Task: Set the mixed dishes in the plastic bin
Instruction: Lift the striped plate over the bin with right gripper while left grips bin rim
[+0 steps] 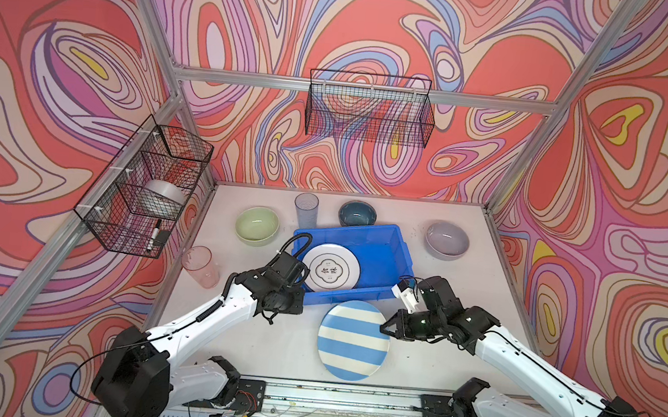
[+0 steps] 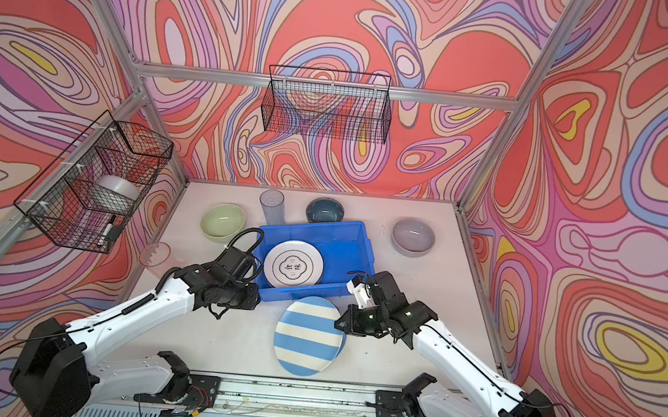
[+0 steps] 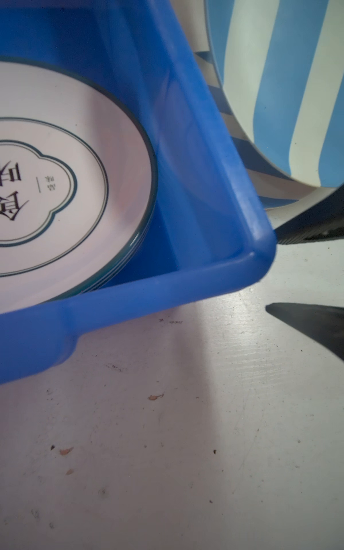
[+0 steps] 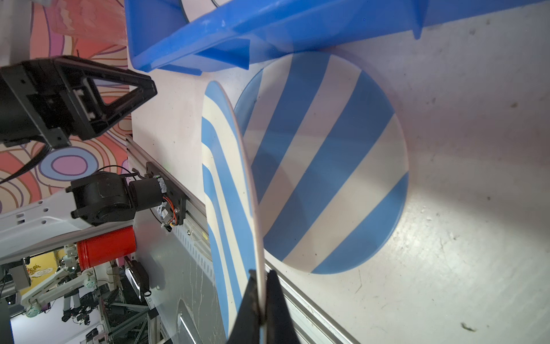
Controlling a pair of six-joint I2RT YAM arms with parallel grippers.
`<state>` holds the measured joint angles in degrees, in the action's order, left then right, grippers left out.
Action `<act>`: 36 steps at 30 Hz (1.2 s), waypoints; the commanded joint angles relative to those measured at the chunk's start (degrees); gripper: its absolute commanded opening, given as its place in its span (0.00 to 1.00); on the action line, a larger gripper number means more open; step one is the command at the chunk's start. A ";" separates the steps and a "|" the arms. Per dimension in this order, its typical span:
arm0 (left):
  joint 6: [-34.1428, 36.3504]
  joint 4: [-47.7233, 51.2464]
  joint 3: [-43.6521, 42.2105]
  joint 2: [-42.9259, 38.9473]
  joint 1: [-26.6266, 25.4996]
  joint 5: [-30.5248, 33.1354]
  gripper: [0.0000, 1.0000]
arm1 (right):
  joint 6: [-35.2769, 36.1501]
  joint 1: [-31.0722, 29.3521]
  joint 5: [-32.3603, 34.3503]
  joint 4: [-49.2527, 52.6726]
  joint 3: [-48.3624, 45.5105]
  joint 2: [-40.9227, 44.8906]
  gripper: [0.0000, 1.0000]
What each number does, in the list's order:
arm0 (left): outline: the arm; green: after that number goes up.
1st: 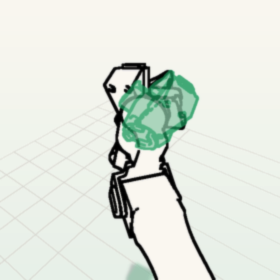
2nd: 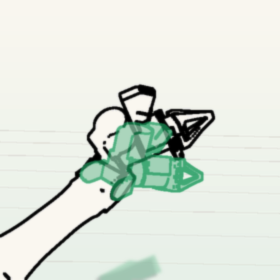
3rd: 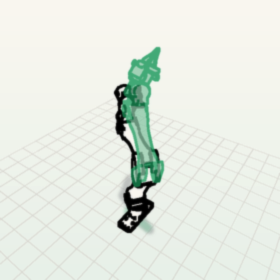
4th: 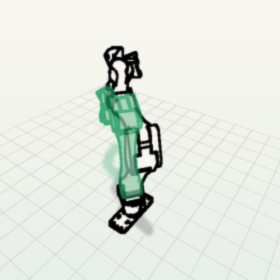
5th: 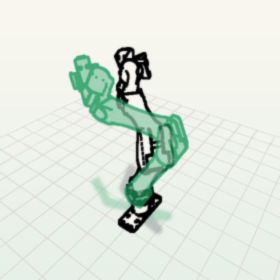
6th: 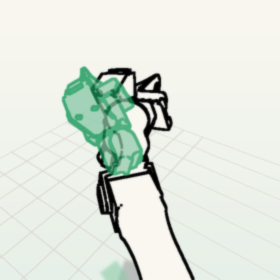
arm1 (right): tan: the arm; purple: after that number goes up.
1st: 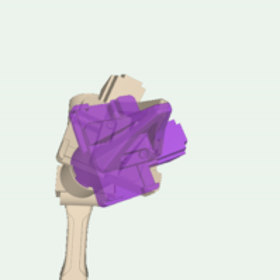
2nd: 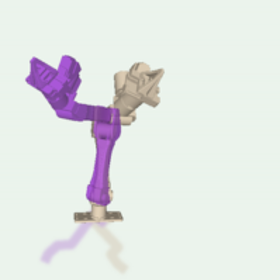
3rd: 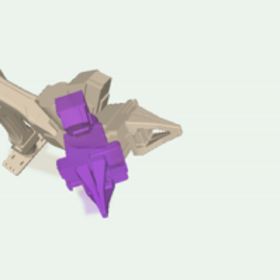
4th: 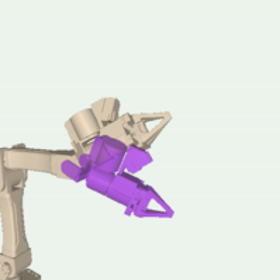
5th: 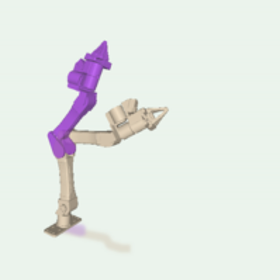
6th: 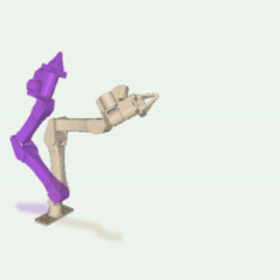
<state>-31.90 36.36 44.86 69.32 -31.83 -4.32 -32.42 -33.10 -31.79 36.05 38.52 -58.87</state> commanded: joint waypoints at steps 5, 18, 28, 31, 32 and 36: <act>1.23 -2.83 0.84 2.17 2.93 -0.98 0.35 | 3.19 -0.27 -2.92 2.01 6.92 -0.23 0.00; 1.97 -4.64 3.59 5.37 6.41 -1.66 0.35 | 10.42 1.54 4.15 7.01 24.37 -10.26 0.00; 2.31 -1.90 6.20 4.37 6.55 -1.53 0.41 | 7.80 9.70 5.42 0.92 31.94 -18.19 0.00; 2.80 -0.66 6.18 1.81 6.59 -3.28 0.43 | 7.17 10.33 6.30 -2.18 33.40 -20.67 0.00; 3.05 -0.30 6.14 0.56 6.59 -4.02 0.46 | 7.04 10.58 6.65 -2.66 34.24 -21.71 0.00; 3.60 2.82 7.81 -3.09 6.61 -2.38 0.50 | 6.47 11.30 6.83 -6.00 36.40 -25.30 0.00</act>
<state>-29.52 35.40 50.09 68.90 -25.76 -7.46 -24.93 -22.37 -25.10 35.64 72.31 -82.98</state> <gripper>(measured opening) 0.494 0.059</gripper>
